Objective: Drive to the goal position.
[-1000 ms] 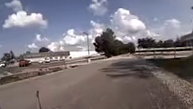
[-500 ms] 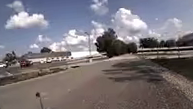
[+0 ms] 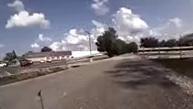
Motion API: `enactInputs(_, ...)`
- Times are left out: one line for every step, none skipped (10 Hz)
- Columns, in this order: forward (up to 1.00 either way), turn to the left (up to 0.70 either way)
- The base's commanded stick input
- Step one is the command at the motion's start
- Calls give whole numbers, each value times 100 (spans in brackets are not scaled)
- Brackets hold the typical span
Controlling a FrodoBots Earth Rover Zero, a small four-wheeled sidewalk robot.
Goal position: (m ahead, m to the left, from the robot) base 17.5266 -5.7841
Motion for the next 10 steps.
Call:
enactInputs(70,0)
enactInputs(70,0)
enactInputs(70,0)
enactInputs(70,0)
enactInputs(70,0)
enactInputs(70,-2)
enactInputs(70,-31)
enactInputs(70,-35)
enactInputs(70,-35)
enactInputs(70,-32)
